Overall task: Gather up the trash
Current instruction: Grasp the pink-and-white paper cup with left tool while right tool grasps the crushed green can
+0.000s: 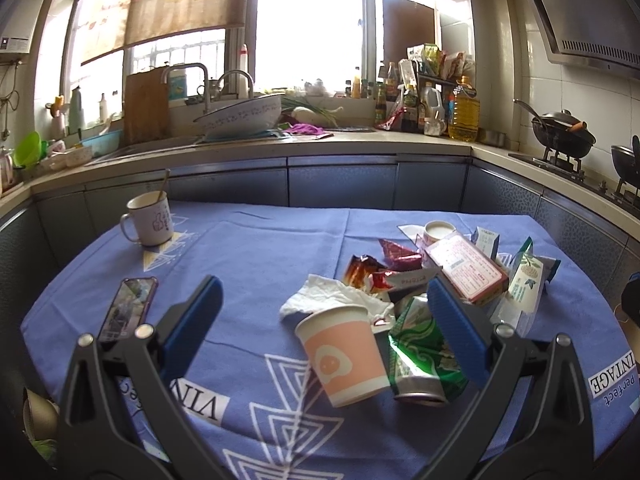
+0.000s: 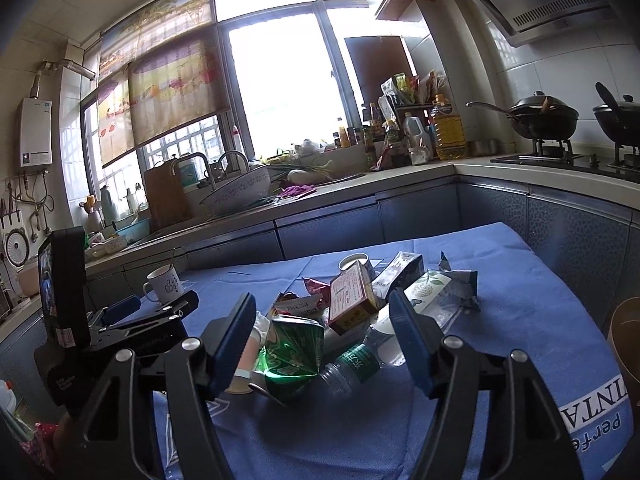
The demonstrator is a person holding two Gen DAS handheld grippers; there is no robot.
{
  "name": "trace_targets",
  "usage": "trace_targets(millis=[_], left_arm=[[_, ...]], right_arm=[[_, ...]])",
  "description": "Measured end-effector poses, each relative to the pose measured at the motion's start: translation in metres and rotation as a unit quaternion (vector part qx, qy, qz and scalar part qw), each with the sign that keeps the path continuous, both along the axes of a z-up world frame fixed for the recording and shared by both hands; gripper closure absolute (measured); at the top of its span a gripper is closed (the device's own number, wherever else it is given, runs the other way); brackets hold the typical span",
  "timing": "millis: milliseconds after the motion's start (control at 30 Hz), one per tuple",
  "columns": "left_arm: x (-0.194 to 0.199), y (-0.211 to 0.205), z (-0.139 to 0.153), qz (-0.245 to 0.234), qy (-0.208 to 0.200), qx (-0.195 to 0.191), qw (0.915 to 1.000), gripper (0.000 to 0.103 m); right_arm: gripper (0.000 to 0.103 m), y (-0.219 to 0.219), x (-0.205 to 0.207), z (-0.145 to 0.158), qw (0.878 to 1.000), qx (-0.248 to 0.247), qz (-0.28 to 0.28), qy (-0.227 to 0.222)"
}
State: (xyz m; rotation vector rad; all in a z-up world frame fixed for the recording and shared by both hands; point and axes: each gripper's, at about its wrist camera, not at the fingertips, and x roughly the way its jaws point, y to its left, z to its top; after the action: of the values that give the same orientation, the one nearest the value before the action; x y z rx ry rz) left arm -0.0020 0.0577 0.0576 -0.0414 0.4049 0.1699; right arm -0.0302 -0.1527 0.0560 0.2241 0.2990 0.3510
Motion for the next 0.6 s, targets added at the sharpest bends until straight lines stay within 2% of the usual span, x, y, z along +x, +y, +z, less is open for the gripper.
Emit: trace_targets(millis=[333,467,600], left_arm=[[-0.004,0.007,0.001,0.009,-0.017,0.004,0.9998,0.005],[-0.003,0.033,-0.001,0.029,-0.018,-0.026,0.9991,0.005],[0.003,0.056,-0.008,0.028,0.006,-0.063,0.9976,0.005]], right_arm=[[0.034,-0.004,0.003,-0.002,1.0,0.009,-0.003,0.009],[0.024,-0.002,0.004,-0.007,1.0,0.008,-0.004,0.016],[0.023,0.001,0.009,-0.011,1.0,0.003,0.005,0.027]])
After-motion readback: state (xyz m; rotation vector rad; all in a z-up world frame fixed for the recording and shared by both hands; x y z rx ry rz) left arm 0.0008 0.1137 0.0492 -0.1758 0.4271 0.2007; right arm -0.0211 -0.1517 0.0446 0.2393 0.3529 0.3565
